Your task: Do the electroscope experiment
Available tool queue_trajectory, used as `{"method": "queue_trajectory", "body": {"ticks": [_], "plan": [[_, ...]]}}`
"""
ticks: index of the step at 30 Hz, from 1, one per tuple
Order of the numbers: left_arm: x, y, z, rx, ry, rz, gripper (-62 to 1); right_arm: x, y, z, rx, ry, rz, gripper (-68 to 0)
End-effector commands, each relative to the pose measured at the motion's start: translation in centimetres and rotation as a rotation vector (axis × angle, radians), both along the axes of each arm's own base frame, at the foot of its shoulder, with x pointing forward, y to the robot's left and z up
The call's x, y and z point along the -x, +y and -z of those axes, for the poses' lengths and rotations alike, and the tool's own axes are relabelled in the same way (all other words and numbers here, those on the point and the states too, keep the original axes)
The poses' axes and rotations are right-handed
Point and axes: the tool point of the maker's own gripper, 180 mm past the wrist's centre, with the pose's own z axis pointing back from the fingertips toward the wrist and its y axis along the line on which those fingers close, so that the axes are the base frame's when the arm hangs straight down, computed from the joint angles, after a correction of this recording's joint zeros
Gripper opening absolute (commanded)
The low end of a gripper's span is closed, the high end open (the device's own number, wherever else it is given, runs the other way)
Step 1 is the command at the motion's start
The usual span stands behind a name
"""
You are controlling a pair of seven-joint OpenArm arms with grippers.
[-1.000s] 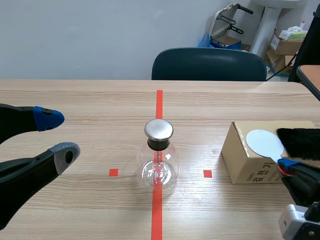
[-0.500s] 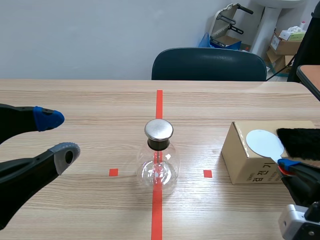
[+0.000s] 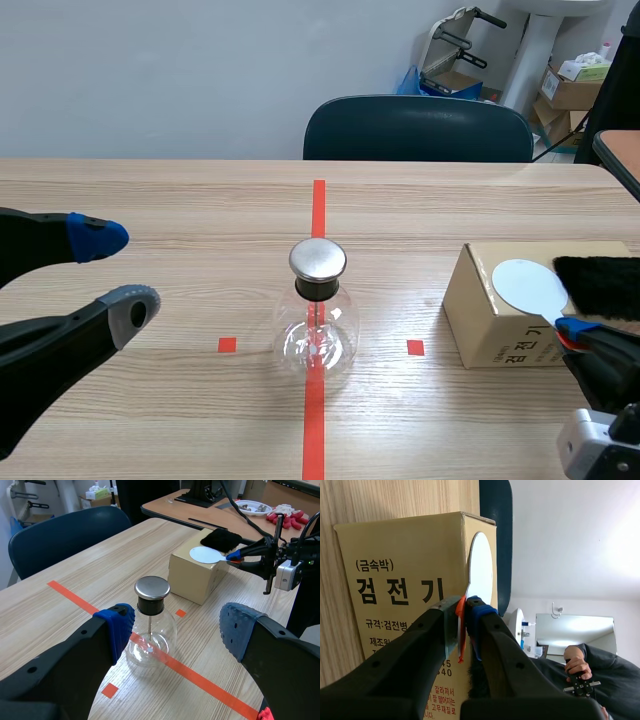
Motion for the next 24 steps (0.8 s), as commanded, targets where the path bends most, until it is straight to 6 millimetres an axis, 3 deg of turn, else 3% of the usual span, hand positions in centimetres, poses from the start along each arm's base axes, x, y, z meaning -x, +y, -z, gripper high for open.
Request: {"method": "queue_trajectory", "body": {"ticks": [1, 17, 24], "plan": [[0.0, -0.3, -0.8, 0.033, -0.015, 0.002, -22.3, -0.8, 0.0, -0.8, -0.002, -0.032, 0.006, -66.4], [-0.1, -0.2, -0.9, 0.056, -0.015, -0.023, -22.2, -0.8, 0.2, -1.0, 0.007, -0.043, -0.004, -66.4], [0.0, -0.3, 0.2, 0.006, 0.002, -0.028, -22.3, -2.0, 0.3, -2.7, 0.026, -0.095, 0.018, -66.4]]}}
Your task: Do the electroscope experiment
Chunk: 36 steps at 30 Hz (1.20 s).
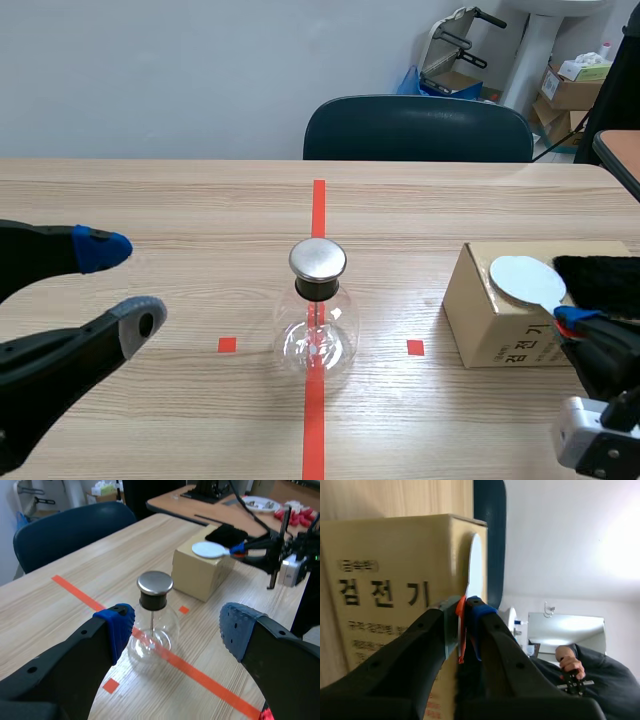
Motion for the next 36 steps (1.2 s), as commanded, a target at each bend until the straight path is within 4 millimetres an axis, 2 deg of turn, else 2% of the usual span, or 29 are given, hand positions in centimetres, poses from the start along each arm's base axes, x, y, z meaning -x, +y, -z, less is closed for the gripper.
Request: {"method": "queue_trajectory", "body": {"ticks": [1, 10, 15, 25, 30, 36], "plan": [[0.0, -0.3, -0.6, 0.023, -0.015, 0.002, -22.3, -1.3, 0.0, -2.0, 0.000, -0.064, 0.016, -66.2], [0.2, -0.4, -0.3, -0.005, -0.021, 0.013, -22.3, -3.4, 1.1, -5.6, 0.010, -0.168, 0.096, -66.2], [0.3, -0.3, 0.5, -0.046, 0.000, 0.016, -22.3, -3.9, 2.4, -6.0, 0.027, -0.188, 0.137, -66.2], [0.4, -0.3, 0.8, -0.070, -0.005, 0.025, -23.1, -4.4, 4.8, -6.4, 0.055, -0.244, 0.207, -66.2], [0.3, -0.4, 0.7, -0.061, -0.011, 0.024, -43.9, -4.6, 5.7, -6.7, 0.069, -0.278, 0.234, -66.2], [-0.1, -0.8, 1.0, -0.053, -0.012, 0.019, -53.2, -4.7, 7.1, -7.0, 0.090, -0.308, 0.235, -66.2]]}}
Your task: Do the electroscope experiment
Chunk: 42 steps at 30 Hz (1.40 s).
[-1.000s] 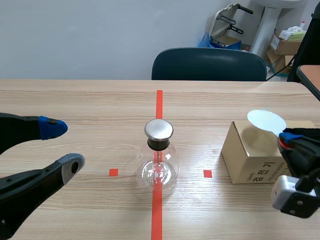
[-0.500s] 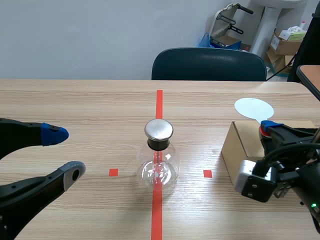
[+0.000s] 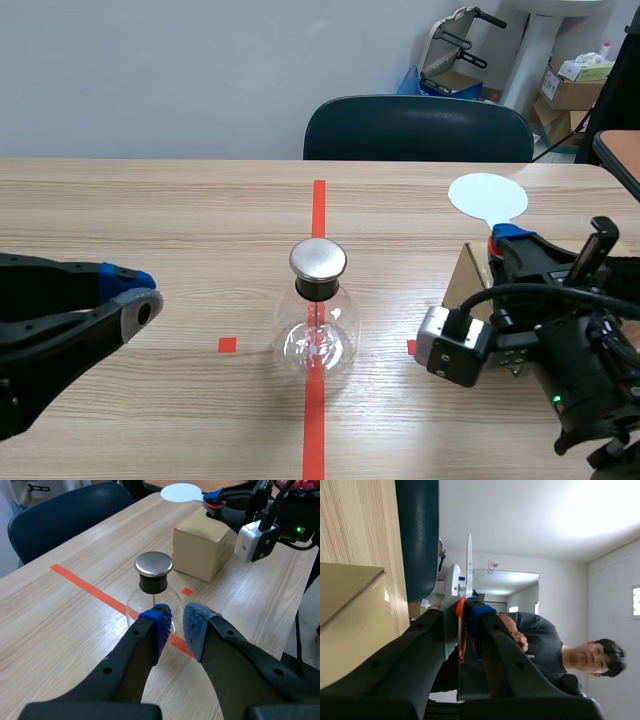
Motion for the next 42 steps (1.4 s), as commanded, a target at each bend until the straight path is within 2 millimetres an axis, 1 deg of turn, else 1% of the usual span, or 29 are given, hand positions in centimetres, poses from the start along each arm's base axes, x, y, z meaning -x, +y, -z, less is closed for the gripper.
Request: {"method": "queue_trajectory", "body": {"ticks": [1, 4, 9, 15, 22, 27, 33, 42], "plan": [[-0.3, -0.3, 0.1, 0.027, -0.001, -0.011, -54.8, -0.7, 0.2, -1.5, -0.003, -0.056, 0.005, -66.2], [-0.7, -0.3, 1.2, 0.022, 0.012, -0.033, -57.0, -0.6, 0.9, -1.6, 0.012, -0.069, 0.001, -66.2], [-1.7, -0.3, 3.0, 0.006, 0.024, -0.062, -57.0, -0.7, 1.7, -1.3, 0.032, -0.060, 0.009, -66.2], [-3.1, -0.2, 5.3, -0.009, 0.036, -0.099, -57.0, -0.3, 2.9, -1.0, 0.036, -0.053, 0.004, -66.2], [-4.2, -0.3, 8.1, -0.025, 0.074, -0.114, -57.0, 0.2, 2.9, -0.7, 0.030, -0.042, 0.023, -66.2], [-4.5, -0.9, 10.2, -0.050, 0.091, -0.104, -57.0, 1.0, 3.0, -0.2, 0.021, -0.028, 0.022, -66.2], [-4.7, -1.7, 12.6, -0.076, 0.121, -0.101, -56.9, 1.8, 3.1, -0.7, -0.032, -0.058, 0.016, -66.2], [-4.2, -3.4, 14.1, -0.071, 0.146, -0.063, -56.9, 1.7, 2.6, -0.5, -0.063, -0.037, 0.041, -66.2]]}}
